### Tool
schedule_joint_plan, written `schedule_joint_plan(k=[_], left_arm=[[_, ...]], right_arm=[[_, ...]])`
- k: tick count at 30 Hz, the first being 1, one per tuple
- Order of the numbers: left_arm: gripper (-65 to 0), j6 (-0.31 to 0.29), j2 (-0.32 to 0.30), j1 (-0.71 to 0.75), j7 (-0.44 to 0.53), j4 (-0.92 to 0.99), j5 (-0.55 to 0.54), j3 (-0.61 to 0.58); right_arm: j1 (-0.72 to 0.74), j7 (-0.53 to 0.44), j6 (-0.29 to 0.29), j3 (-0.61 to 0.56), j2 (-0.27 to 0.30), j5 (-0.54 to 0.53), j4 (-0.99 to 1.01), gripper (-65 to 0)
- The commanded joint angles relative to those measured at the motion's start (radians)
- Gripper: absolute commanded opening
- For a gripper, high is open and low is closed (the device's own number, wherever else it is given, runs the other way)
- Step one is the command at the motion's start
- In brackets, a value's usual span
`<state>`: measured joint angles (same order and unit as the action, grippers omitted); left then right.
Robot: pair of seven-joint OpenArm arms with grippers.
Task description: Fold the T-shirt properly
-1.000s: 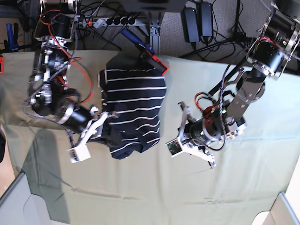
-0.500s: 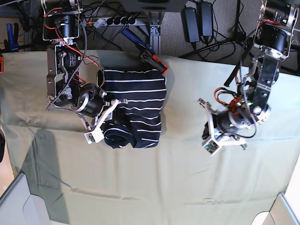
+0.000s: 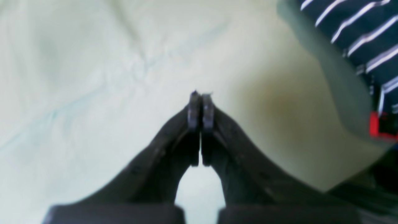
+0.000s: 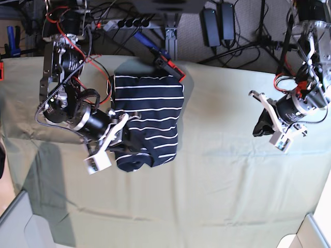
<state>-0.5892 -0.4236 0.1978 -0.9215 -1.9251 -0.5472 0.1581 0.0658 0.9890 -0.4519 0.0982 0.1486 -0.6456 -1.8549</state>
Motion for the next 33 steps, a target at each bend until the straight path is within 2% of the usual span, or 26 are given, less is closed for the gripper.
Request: schedule_joint_plan(k=[1,8,14,18,21,27,33], left_arm=[[-65.0,-0.011,-0.011,0.014,0.011,-0.042,-0.025,0.029],[-65.0,-0.029,-0.011,0.175,-0.011,-0.129,-0.096,0.201],[-65.0,-0.066,-0.011,0.304,-0.047,-0.13,-0.174,0.337],[-65.0,-0.079,-0.011,0.398,-0.051,-0.13,-0.187,0.375],[-65.0,-0.081,-0.008,0.484,-0.051,-0.13,-0.177,0.374],[-65.0,-0.081,-0.003,0.652,-0.044,-0.121,-0.149,0.373],[-65.0,-0.073,0.045,0.705,-0.056,0.012,-0.14,0.369]], right_arm=[[0.002,-0.011,-0.087,0.032,0.006,-0.016,-0.04,-65.0],[-0.15,-0.004,-0.087,0.251,0.052,-0.04,-0.113,-65.0],[-0.309,0.013,-0.087,0.44,0.068,-0.112,-0.113,-65.0],[-0.411,0.056,-0.087,0.544,0.067,-0.188,-0.113,-65.0],[-0.502,0.06,-0.087,0.581,0.067,-0.193,-0.113,-65.0],[-0.709,0.06,-0.087,0.582,0.064,-0.192,-0.112,-65.0],[-0.876,0.059,-0.087,0.581,0.064,-0.188,-0.074,-65.0]])
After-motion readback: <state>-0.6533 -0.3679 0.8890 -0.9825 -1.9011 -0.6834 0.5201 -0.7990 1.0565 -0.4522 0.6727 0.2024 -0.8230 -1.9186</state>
